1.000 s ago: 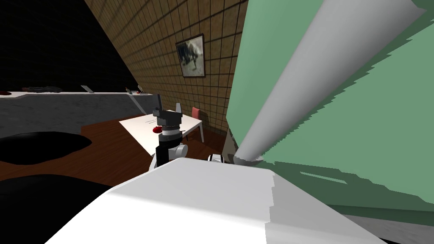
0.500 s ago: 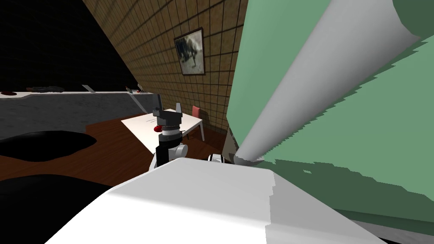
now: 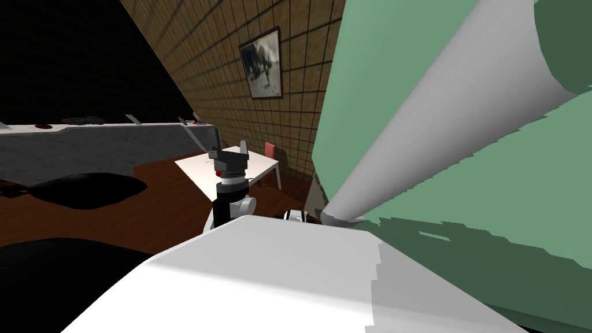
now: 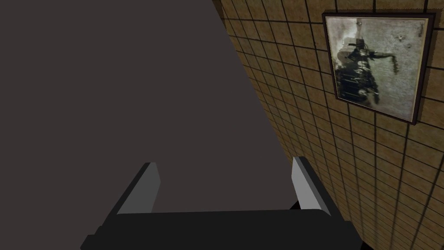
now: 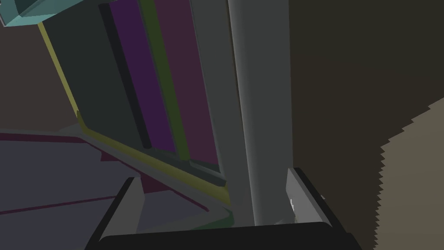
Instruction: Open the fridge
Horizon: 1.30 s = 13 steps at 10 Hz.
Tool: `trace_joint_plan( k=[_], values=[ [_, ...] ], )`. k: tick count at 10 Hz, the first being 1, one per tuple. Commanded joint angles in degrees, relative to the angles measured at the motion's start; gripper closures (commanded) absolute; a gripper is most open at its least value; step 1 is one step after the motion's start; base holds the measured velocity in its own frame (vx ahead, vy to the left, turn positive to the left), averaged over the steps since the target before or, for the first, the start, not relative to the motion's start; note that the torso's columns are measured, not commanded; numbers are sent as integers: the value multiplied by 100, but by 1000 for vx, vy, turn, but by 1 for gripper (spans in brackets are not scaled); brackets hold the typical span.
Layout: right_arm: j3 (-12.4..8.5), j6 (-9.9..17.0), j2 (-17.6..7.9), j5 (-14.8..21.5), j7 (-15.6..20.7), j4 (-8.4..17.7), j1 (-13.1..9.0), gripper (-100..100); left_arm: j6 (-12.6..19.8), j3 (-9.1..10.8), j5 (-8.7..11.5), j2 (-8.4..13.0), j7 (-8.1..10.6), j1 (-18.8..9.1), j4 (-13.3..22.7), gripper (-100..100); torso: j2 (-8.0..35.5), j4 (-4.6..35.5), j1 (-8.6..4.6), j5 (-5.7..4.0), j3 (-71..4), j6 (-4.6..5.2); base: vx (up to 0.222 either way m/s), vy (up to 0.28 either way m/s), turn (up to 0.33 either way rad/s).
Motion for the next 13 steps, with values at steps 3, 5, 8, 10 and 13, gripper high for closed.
trace_joint_plan(
  k=[3,5,8,10,13],
  values=[
    [-498,-294,-64,275,-5,-22,-125,-100,0,0,0,0,0,0,0,0,53,17,14,14,21,7,-36,22,40],
    [-876,-525,-123,498,-5,-72,-209,-100,0,0,0,0,0,0,0,0,66,22,17,16,26,2,-39,17,92],
    [-1090,-640,-152,609,-6,-97,-251,-100,0,0,0,0,0,1,0,0,97,37,20,17,53,11,-27,15,28],
    [-1168,-701,-189,652,4,-160,-242,-100,0,0,0,0,0,0,0,0,114,44,29,21,65,8,-45,22,52],
    [-695,-410,-93,386,-5,-47,-167,100,0,1,0,1,0,1,0,0,97,39,-3,10,56,7,60,-27,-106]
  ],
)
